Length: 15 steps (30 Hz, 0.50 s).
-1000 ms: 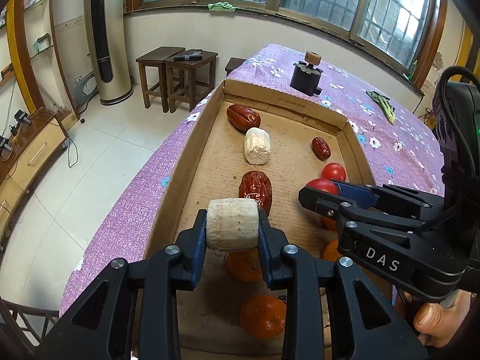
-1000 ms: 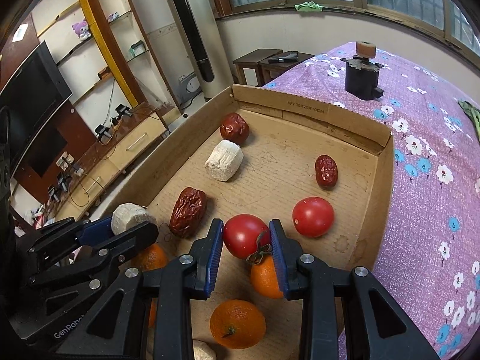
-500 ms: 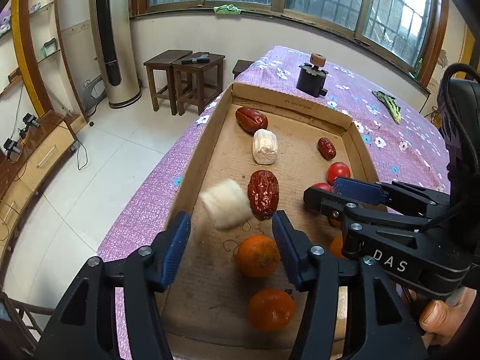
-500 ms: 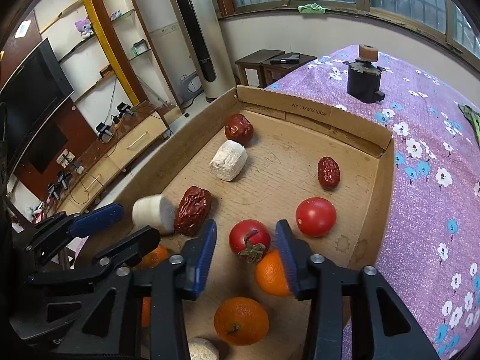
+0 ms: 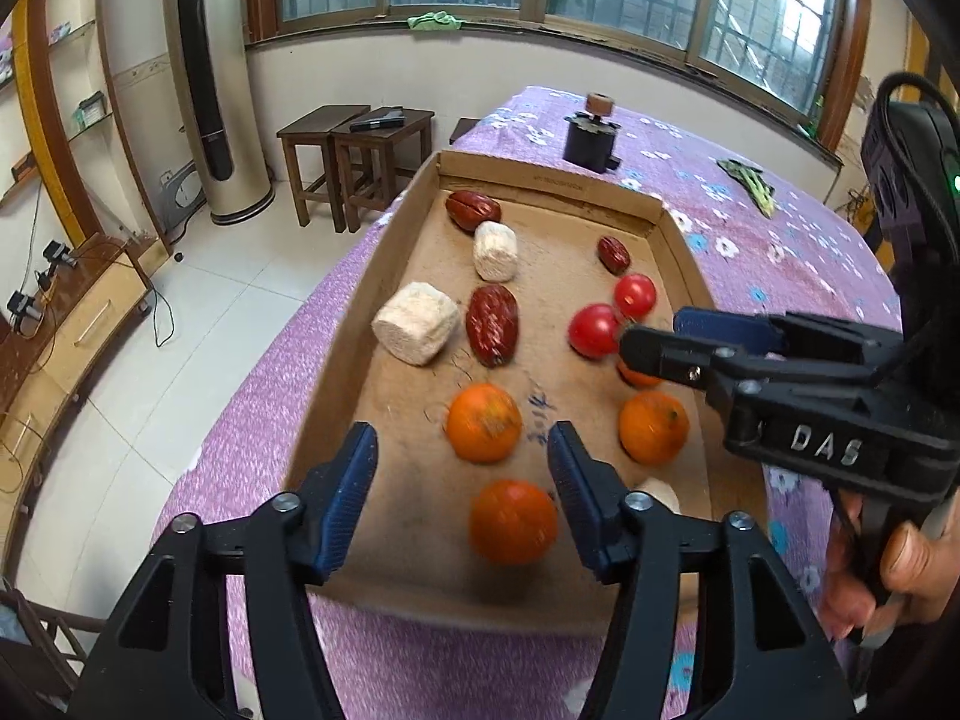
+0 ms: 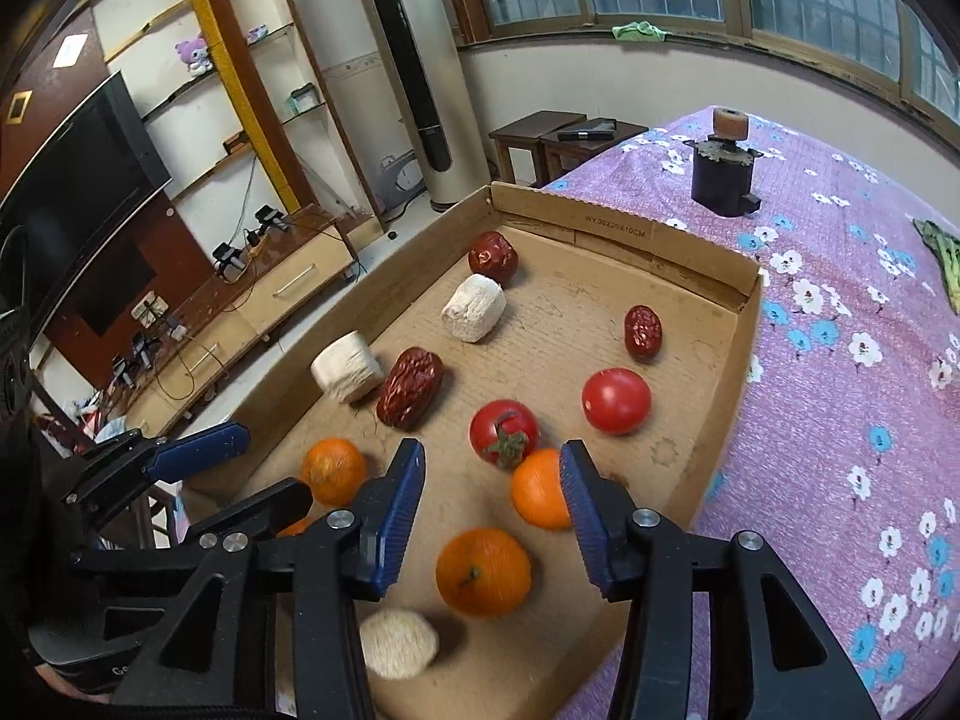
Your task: Organize fruits
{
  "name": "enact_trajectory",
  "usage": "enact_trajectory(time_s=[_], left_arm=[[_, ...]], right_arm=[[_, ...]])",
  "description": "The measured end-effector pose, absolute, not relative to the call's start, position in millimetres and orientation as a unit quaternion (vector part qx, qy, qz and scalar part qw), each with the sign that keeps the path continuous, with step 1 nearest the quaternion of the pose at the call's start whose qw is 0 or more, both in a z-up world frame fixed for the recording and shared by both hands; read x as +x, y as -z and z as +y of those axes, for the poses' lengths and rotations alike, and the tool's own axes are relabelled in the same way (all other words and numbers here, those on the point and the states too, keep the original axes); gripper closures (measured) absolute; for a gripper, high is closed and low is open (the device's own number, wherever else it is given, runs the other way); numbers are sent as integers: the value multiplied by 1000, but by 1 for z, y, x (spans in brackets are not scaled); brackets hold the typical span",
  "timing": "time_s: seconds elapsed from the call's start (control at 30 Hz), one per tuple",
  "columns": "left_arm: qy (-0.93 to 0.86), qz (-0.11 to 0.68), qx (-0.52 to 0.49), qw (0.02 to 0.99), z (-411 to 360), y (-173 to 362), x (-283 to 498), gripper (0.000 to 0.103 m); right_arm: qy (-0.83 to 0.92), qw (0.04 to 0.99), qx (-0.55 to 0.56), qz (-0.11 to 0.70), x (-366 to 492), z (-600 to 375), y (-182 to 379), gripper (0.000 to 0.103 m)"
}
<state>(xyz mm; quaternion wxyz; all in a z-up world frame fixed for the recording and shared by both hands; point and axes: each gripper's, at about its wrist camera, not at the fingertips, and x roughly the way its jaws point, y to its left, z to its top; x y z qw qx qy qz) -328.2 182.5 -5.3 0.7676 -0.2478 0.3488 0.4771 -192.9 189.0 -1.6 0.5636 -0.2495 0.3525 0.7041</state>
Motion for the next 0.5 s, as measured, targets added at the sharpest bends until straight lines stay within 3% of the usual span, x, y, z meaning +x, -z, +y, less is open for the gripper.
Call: enact_trajectory(time_s=[0.23, 0.37, 0.5], left_arm=[[-466, 363, -223, 775, 157, 6, -324, 42], [-463, 365, -208, 780, 142, 7, -322, 31], [-457, 366, -193, 787, 128, 6, -319, 31]], right_arm=[[-728, 561, -225, 325, -172, 154, -10, 37], [-746, 544, -233, 306, -166, 138, -14, 25], [-764, 525, -249, 281, -163, 123, -18, 17]])
